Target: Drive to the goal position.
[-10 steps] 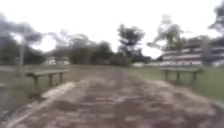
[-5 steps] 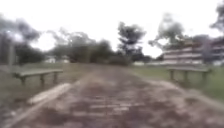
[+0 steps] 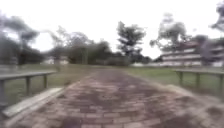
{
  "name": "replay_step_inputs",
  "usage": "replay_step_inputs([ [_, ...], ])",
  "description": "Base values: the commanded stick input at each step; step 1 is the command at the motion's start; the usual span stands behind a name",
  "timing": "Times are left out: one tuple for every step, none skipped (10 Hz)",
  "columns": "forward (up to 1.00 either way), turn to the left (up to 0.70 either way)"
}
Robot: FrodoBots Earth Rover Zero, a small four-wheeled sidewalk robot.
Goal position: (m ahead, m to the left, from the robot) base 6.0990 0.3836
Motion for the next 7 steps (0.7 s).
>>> replay_step_inputs([
  [0.00,0.00],
  [0.00,0.00],
  [0.00,0.00],
  [0.19,0.00],
  [0.52,0.00],
  [0.70,0.00],
  [0.70,0.00],
])
